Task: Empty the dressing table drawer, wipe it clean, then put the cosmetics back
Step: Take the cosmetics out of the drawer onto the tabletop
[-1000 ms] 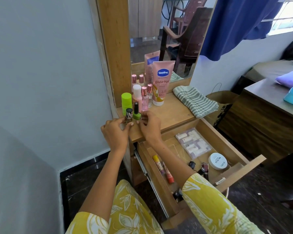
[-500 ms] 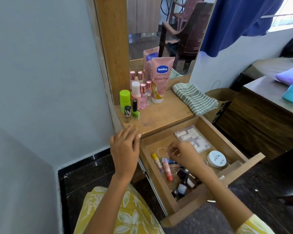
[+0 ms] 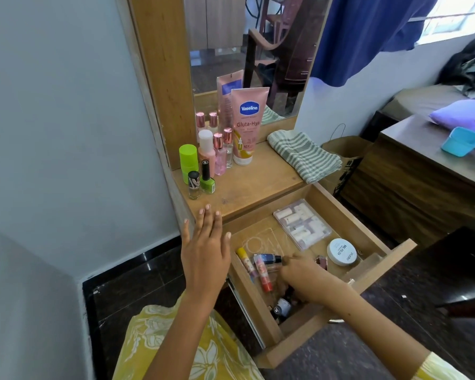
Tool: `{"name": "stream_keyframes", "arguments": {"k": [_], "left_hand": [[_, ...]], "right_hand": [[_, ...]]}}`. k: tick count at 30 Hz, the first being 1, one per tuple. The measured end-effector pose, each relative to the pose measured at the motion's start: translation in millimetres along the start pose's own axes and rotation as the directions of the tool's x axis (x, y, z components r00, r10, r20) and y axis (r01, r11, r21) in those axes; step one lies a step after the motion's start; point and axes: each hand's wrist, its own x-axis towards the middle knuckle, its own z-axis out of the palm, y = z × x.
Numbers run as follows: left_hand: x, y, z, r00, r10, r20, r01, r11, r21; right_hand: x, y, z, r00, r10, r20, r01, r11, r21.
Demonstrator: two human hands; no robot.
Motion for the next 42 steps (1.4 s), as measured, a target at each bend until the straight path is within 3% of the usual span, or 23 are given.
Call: {"name": "stream_keyframes", "arguments": {"k": [2, 6, 10, 13, 15, 17, 24, 29, 35, 38, 40, 42], "left_hand": [[0, 0, 0, 1.000, -0.002, -0.003, 0.002, 1.000, 0.007], [0, 1, -1, 1.000, -0.003, 0.006, 0.003, 1.000, 0.019], [-2, 3, -1, 1.000, -0.003, 0.018, 0.003, 1.000, 0.023], [-2, 3, -1, 1.000, -0.002, 0.022, 0.001, 0.999, 0.041], [-1, 2, -1, 1.000, 0.001, 0.022, -0.002, 0.999, 0.049], [-1, 2, -1, 1.000, 0.004, 0.024, -0.006, 0.999, 0.048], [-1, 2, -4, 1.000, 0.011, 0.029, -0.013, 0.998, 0.065], [0, 3, -5, 1.000, 0.006, 0.018, -0.007, 1.000, 0.031], [0, 4, -7, 1.000, -0.006, 0.020, 0.006, 1.000, 0.018], [-1, 4, -6, 1.000, -0.007, 0.022, 0.006, 1.000, 0.020], [-1, 5, -5, 1.000, -0.006, 0.025, 0.005, 1.000, 0.024], [-1, 6, -4, 0.999, -0.018, 0.031, 0.017, 0.999, 0.036]], "right_hand": [[-3, 5, -1, 1.000, -0.017, -0.008, 0.017, 0.997, 0.073], [-12, 17, -17, 0.986, 0.039, -0.160, 0.040, 0.885, 0.463], [-12, 20, -47, 0.870, 0.206, -0.448, 0.186, 0.705, 0.685], [1, 12, -76, 0.715, 0.355, -0.602, 0.316, 0.605, 0.731], [17, 6, -95, 0.636, 0.457, -0.622, 0.349, 0.548, 0.760], [37, 2, -108, 0.604, 0.514, -0.609, 0.349, 0.517, 0.782], [93, -1, -124, 0.511, 0.541, -0.668, 0.206, 0.677, 0.706], [113, -4, -125, 0.463, 0.608, -0.645, 0.254, 0.606, 0.753], [114, -3, -124, 0.478, 0.654, -0.586, 0.326, 0.488, 0.810], [92, 3, -108, 0.499, 0.630, -0.595, 0.268, 0.541, 0.797], [66, 12, -93, 0.594, 0.538, -0.598, 0.176, 0.639, 0.749], [36, 21, -78, 0.752, 0.370, -0.545, 0.084, 0.767, 0.636]]}}
